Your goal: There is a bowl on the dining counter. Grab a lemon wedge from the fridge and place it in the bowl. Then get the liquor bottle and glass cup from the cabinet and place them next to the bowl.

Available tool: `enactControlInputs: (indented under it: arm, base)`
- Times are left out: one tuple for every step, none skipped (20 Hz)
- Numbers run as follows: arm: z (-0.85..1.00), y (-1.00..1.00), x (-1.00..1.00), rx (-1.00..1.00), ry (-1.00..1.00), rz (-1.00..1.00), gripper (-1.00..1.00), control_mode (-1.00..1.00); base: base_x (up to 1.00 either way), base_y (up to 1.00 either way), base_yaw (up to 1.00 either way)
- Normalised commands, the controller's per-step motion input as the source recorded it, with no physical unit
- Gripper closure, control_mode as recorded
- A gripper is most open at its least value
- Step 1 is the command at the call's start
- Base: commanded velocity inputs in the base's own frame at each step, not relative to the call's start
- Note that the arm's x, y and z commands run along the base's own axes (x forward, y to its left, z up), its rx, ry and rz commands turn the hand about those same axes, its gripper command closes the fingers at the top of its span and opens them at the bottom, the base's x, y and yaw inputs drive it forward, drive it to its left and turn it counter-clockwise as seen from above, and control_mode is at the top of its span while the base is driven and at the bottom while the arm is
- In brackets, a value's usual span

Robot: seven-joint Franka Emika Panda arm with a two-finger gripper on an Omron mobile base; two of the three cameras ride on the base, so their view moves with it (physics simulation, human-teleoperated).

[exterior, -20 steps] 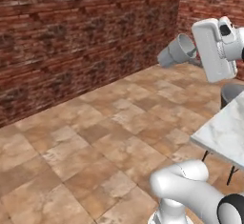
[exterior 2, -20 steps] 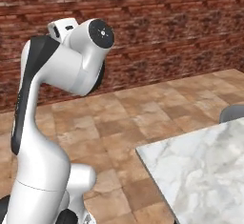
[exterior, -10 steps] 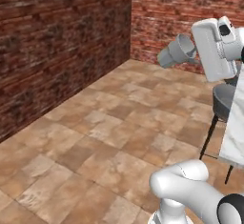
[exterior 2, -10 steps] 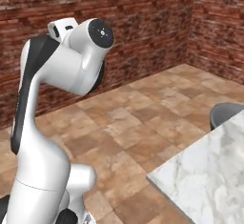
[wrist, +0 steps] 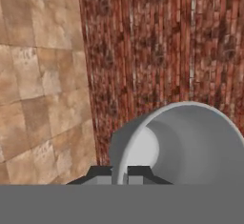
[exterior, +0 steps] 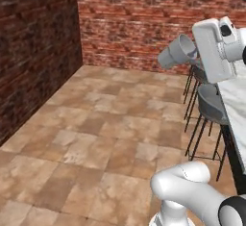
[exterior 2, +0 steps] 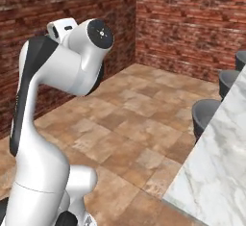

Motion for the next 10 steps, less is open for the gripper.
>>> enactControlInputs:
  arm:
    - [0.00,0.00,0.00,0.00,0.00,0.00,1.00,1.00]
    - [0.00,0.00,0.00,0.00,0.00,0.00,1.00,1.00]
    - [0.00,0.00,0.00,0.00,0.00,0.00,1.00,1.00]
    - [0.00,0.00,0.00,0.00,0.00,0.00,1.00,1.00]
    - [0.00,0.00,0.00,0.00,0.00,0.00,1.00,1.00]
    - [0.00,0.00,0.00,0.00,0.00,0.00,1.00,1.00]
    - [0.00,0.00,0.00,0.00,0.00,0.00,1.00,1.00]
    - [0.00,0.00,0.00,0.00,0.00,0.00,1.00,1.00]
    - [0.00,0.00,0.00,0.00,0.00,0.00,1.00,1.00]
    - [0.00,0.00,0.00,0.00,0.00,0.00,1.00,1.00]
  base:
    - [0.82,0.31,-0.55]
    - [0.81,0.30,-0.56]
    - [0.84,0.34,-0.57]
    - [0.84,0.34,-0.57]
    - [0.87,0.41,-0.58]
    - [0.83,0.44,-0.59]
    - [0.86,0.46,-0.59]
    - [0.81,0.51,-0.59]
    - [0.80,0.54,-0.59]
    - [0.79,0.59,-0.60]
